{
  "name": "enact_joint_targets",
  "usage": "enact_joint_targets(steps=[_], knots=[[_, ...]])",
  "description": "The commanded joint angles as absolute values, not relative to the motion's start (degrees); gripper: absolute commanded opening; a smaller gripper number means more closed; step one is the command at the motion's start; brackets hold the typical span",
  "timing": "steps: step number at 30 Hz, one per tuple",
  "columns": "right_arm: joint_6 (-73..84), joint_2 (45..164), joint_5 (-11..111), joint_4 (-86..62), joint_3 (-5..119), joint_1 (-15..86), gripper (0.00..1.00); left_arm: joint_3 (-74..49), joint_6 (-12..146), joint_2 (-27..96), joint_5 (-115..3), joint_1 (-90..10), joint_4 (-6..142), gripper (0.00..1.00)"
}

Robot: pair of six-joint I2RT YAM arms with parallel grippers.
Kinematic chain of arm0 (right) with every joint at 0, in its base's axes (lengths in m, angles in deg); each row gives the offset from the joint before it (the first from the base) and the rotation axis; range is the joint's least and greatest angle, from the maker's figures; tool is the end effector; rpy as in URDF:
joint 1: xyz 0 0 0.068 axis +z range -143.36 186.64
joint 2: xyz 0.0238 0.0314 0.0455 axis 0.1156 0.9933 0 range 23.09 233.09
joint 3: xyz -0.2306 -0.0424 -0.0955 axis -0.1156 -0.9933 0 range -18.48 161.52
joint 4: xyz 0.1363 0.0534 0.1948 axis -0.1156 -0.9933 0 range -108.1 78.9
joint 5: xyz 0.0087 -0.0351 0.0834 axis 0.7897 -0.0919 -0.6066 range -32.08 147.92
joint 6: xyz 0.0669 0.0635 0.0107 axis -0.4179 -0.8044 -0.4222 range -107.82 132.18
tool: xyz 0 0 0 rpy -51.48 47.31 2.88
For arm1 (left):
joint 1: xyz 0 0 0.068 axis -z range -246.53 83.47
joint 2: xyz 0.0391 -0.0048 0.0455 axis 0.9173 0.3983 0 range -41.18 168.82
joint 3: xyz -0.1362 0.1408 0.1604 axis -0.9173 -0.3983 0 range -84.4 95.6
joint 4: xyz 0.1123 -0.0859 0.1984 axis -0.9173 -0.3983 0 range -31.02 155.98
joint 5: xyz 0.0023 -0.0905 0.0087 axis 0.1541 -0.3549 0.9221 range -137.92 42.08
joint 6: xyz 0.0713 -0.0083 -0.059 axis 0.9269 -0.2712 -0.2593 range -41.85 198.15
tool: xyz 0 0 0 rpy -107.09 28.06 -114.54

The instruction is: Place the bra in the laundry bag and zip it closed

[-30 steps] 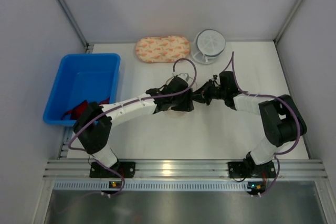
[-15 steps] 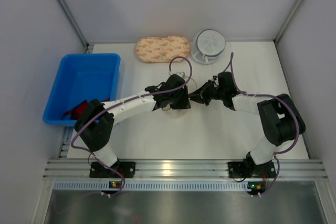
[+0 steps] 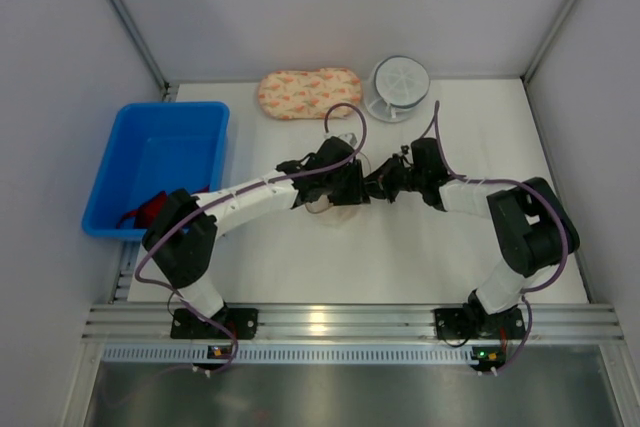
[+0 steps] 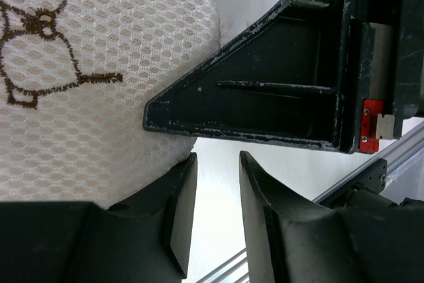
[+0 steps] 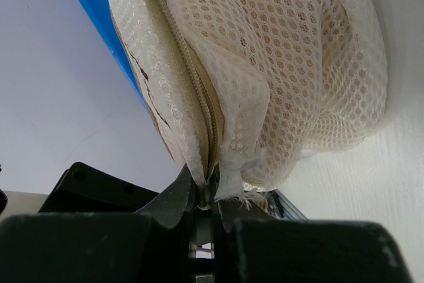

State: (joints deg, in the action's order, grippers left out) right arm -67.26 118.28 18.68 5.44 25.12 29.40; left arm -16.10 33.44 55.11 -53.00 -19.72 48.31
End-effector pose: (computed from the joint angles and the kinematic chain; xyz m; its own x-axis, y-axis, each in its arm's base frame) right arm 0.2958 0.1816 0.1367 -0.8610 0.4644 0.2072 0.3784 0.3127 0.8713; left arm 0.2576 -0.2852 0.1901 -0.8886 -0.0773 -0.4521 0.2018 0.8193 -0.5367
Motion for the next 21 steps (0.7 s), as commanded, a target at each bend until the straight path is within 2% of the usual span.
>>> enact_joint_targets(steps=[1,16,21], knots=[[-68.5,117.13,15.73,7.88,25.82,31.07,0.0,-13.56,33.68,56.38,-50.91,-20.21,51.92,0.37],[-70.17,116.6,15.38,8.68,24.41,31.25,0.0,-15.57,38.07,55.07,-43.8,-20.21,49.11,0.4],[-69.91,116.86,15.38,8.59,24.94,31.33,0.0,-16.63,38.95,54.62,-42.91,-20.21,48.84,0.47]])
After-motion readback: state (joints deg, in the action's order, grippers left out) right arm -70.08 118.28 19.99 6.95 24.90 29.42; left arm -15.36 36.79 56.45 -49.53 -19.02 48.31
